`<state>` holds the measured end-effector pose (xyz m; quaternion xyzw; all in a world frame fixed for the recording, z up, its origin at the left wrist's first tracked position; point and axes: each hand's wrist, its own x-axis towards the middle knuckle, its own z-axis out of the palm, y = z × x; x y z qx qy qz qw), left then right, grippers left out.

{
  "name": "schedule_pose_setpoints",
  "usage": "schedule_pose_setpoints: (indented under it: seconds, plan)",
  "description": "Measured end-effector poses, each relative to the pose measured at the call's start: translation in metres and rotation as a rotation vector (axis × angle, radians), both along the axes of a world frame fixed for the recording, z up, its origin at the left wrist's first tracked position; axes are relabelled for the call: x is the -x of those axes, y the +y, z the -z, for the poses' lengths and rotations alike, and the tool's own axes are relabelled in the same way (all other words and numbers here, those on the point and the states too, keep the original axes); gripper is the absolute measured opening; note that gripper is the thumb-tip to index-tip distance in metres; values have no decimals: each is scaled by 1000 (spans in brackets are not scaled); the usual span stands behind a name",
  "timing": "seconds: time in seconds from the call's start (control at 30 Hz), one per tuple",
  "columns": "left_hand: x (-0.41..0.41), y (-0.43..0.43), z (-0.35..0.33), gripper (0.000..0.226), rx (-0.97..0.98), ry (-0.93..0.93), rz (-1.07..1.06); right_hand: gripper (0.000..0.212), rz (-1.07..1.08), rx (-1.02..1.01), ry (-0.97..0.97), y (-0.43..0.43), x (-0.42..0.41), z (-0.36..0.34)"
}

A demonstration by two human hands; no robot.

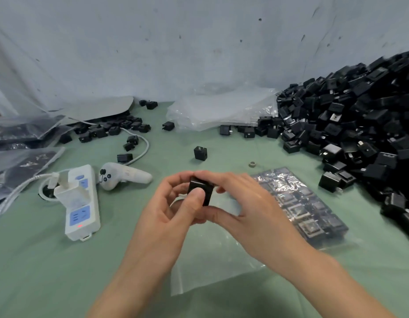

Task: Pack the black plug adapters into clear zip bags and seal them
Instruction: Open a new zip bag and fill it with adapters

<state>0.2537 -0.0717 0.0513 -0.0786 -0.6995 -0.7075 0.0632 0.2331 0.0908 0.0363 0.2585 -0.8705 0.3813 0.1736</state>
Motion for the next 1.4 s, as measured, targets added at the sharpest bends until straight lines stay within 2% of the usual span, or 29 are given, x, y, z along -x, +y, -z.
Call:
schedule_pose_setpoints:
  seconds: [0.07, 0.13, 0.2, 0.27, 0.4, 0.53, 0.63, 0.73, 0.87, 1.07, 1.2, 1.27, 1.33, 1.4]
  plan:
    - [6, -14, 2, 27, -150, -69, -30, 57, -11, -121, 10, -2, -1, -2]
    - [13, -39, 4, 30, -146, -103, -155, 56, 15, -187, 2, 6, 2, -3]
    - [15, -67, 10, 28, 94, -134, -303, 52, 84, -181, -23, 19, 5, -3]
    - [13, -87, 17, 24, 279, -201, -333, 47, 153, -161, -40, 30, 7, -2]
    - [4, -89, 34, 18, 509, -331, -11, 42, 161, -290, -42, 31, 7, 1]
    - [1, -63, 32, 23, 473, -182, 114, 40, 59, -436, 24, 13, 4, 5]
    - [3, -51, 41, 19, 710, -71, 152, 59, -30, -528, 57, -1, 1, 10]
    - [7, -56, 44, 29, 881, 25, 224, 73, -113, -643, 64, -11, -1, 11]
    - [12, -71, 46, 36, 945, 69, 372, 68, -109, -631, 91, -21, -4, 10]
    - [28, -66, 62, 43, 939, 69, 407, 60, -116, -584, 142, -29, -5, 8]
    - [38, -68, 70, 54, 1012, 41, 374, 52, -108, -572, 140, -23, 1, 2]
    - [36, -63, 69, 42, 1056, 68, 363, 49, -123, -549, 137, -23, 1, 1]
    - [34, -54, 66, 34, 1057, 128, 311, 51, -151, -534, 117, -23, 1, 1]
    - [37, -50, 63, 45, 1080, 240, 253, 52, -183, -554, 80, -19, 5, 0]
